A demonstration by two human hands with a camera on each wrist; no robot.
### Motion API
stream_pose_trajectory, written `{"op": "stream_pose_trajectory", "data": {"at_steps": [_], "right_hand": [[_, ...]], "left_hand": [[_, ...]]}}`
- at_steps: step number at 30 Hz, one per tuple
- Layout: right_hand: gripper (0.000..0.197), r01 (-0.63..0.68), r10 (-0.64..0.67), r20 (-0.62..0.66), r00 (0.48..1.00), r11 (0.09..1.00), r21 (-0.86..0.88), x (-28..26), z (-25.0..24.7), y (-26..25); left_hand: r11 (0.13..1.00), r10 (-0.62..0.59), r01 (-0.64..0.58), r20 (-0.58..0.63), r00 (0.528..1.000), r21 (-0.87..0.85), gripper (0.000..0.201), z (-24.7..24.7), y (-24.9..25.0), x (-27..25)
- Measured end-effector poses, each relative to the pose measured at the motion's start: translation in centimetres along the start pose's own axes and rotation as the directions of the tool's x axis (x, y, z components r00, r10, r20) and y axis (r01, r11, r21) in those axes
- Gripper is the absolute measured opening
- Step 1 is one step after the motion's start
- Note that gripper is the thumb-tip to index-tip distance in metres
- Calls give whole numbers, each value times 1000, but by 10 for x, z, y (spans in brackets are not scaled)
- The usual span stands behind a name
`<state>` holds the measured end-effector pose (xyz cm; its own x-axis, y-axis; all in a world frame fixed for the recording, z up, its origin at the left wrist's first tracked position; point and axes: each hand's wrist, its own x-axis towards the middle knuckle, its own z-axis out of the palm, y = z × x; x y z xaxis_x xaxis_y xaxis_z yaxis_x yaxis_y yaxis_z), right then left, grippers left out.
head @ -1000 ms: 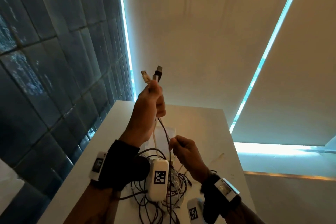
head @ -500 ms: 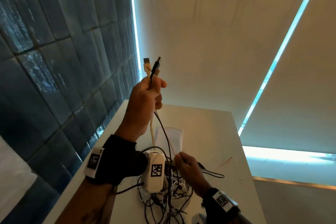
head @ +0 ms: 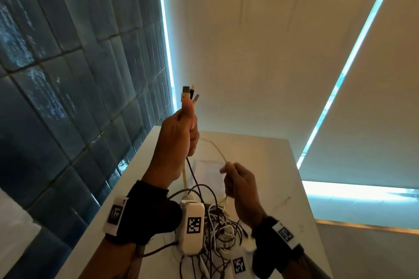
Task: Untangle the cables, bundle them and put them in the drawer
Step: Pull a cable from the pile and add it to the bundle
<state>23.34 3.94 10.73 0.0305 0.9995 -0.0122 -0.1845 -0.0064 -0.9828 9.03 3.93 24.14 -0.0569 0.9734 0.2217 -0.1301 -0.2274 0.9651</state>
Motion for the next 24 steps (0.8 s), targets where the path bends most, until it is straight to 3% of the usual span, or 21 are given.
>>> {"op": "stream_pose_trajectory", "data": {"at_steps": [3, 6, 8, 10, 14, 20, 24], "right_hand": [[26, 113, -116, 31, 993, 991, 72, 6, 16, -41], [26, 234, -243, 126, 962, 969, 81, -1, 26, -67], [26, 293, -297, 203, 933, 955, 53, -9, 29, -73], [26, 309, -304, 270, 914, 951, 26, -16, 29, -72], [32, 203, -168, 382, 909, 978, -52, -19, 22, -63], [27, -83, 122, 561, 819, 992, -95, -33, 17, -57], [30, -72, 162, 520, 838, 979, -189, -36, 14, -47]], "left_hand": [[984, -173, 170, 56, 983, 55, 51, 1, -10, 1], [964, -219, 216, 1, 976, 158, 39, 1, -16, 2], [970, -231, 230, 4, 973, 80, 35, -1, -16, 5], [954, -260, 274, 115, 959, -123, 44, -3, -11, 7], [831, -197, 258, 174, 965, -492, 48, -5, -4, 14], [923, -38, 89, 143, 989, -375, 43, -4, -15, 19], [949, 21, 11, 99, 995, -314, 44, -6, -26, 23]]}}
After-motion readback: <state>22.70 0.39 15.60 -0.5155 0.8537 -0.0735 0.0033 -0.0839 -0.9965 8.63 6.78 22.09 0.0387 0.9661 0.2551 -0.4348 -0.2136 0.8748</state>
